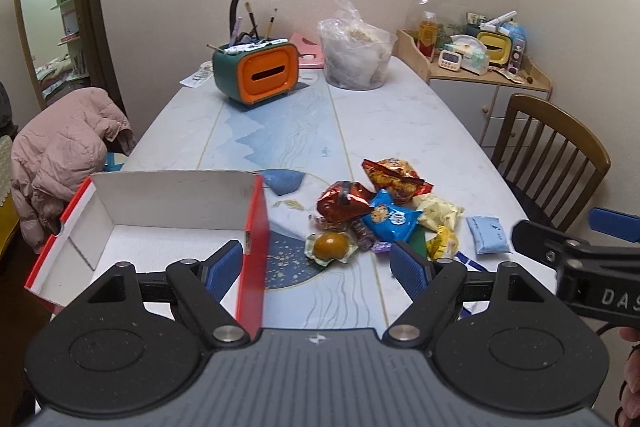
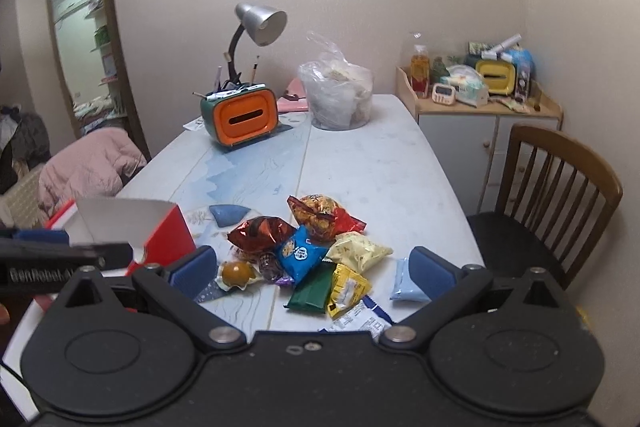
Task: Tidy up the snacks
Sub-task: 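Move both tools toward the snack pile beside the box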
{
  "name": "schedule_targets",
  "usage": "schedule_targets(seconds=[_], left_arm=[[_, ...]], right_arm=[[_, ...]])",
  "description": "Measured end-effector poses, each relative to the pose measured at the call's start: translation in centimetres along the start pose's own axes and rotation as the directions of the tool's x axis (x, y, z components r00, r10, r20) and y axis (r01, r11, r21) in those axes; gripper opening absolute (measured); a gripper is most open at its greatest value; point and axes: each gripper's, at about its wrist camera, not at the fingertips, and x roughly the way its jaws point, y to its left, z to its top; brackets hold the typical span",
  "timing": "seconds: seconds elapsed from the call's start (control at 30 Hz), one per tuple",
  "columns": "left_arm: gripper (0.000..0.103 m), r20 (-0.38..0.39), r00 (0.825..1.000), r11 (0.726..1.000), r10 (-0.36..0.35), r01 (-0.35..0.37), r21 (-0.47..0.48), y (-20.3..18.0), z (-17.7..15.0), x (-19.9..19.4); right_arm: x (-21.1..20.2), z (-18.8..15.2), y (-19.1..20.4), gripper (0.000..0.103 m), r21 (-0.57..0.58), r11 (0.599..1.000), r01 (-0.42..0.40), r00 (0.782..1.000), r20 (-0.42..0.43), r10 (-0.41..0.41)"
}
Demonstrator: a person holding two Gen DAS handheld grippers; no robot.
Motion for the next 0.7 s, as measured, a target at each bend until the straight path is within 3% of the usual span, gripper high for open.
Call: schedule_targets(seconds=[0.7], left_arm=[[0.08, 0.002, 1.0, 0.999, -0.027, 0.027, 0.018, -1.2, -0.6, -0.2]], right_arm=[[-0.4, -0.6, 0.1, 0.103, 0.014, 1.0, -0.009, 1.0, 0.007, 0.009]])
